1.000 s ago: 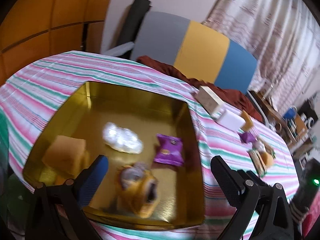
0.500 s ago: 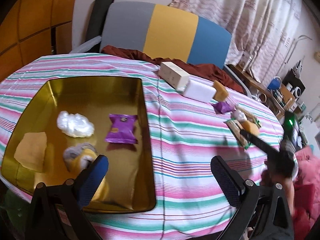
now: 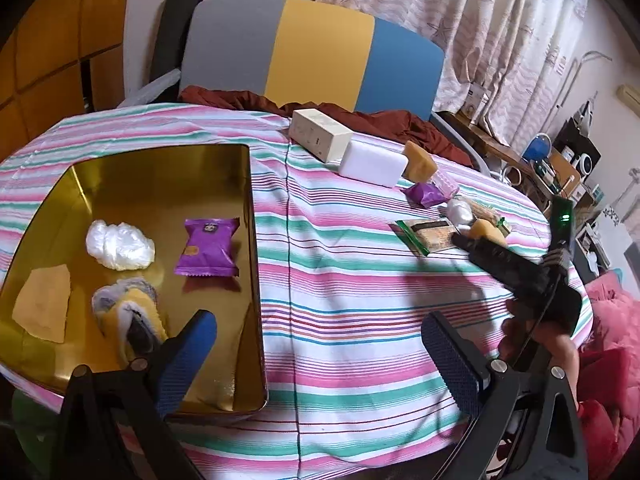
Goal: Organize objects
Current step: 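Reach the right tool to the pile and grasp a yellow sponge, then grasp the green-edged cracker packet with the left tool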
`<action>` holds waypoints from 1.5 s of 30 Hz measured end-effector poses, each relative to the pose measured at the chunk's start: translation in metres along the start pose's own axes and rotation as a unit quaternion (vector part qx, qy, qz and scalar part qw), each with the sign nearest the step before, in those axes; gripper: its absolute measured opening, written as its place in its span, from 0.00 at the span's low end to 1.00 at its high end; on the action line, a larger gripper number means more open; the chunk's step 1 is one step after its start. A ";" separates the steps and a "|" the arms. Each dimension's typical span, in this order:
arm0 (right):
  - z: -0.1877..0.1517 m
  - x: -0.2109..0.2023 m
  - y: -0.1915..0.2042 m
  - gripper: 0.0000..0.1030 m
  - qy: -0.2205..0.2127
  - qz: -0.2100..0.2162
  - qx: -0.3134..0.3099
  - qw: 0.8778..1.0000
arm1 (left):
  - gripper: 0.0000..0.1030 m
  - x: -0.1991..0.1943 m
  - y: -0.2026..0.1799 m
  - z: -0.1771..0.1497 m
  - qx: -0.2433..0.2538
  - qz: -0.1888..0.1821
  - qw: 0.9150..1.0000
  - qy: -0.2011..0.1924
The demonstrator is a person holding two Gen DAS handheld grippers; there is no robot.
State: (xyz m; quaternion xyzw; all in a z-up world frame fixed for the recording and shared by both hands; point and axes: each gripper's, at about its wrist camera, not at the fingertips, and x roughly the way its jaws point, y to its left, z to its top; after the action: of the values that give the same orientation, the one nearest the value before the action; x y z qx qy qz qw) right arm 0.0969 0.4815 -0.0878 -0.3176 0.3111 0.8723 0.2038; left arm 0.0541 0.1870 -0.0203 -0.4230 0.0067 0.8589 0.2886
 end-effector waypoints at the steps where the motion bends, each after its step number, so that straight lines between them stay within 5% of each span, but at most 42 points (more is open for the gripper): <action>1: 0.004 -0.007 -0.012 0.50 -0.019 -0.027 0.035 0.999 | 1.00 0.000 0.000 0.000 0.001 0.001 1.000 -0.001; 6: 0.035 -0.010 -0.064 0.51 -0.045 -0.091 0.154 0.983 | 1.00 0.005 -0.003 -0.002 -0.006 -0.007 1.000 0.009; 9: 0.054 0.007 -0.067 0.55 -0.030 -0.106 0.161 0.981 | 1.00 0.008 -0.006 -0.004 -0.001 -0.009 1.000 0.016; 11: 0.059 0.014 -0.065 0.70 -0.031 -0.123 0.162 0.979 | 1.00 0.008 -0.008 -0.005 0.004 -0.009 1.000 0.018; 18: 0.073 0.043 -0.073 0.75 -0.016 -0.195 0.147 0.970 | 1.00 0.007 -0.009 -0.007 0.007 -0.004 1.000 0.020; 25: 0.059 0.028 -0.095 0.29 -0.034 -0.160 0.122 0.979 | 1.00 0.017 -0.014 -0.004 0.011 -0.010 0.999 0.028; 37: 0.001 -0.008 -0.081 0.23 -0.074 -0.119 0.069 0.988 | 1.00 0.063 -0.067 0.034 0.074 -0.027 0.996 0.036; 45: -0.002 -0.010 -0.075 0.23 -0.103 -0.125 0.065 0.985 | 1.00 0.137 -0.118 0.072 0.160 -0.054 0.983 0.073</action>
State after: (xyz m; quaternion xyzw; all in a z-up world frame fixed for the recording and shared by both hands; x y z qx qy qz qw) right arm 0.1467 0.5329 -0.1132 -0.2482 0.3025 0.8457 0.3630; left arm -0.0041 0.3708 -0.0463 -0.4328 0.1422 0.7965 0.3975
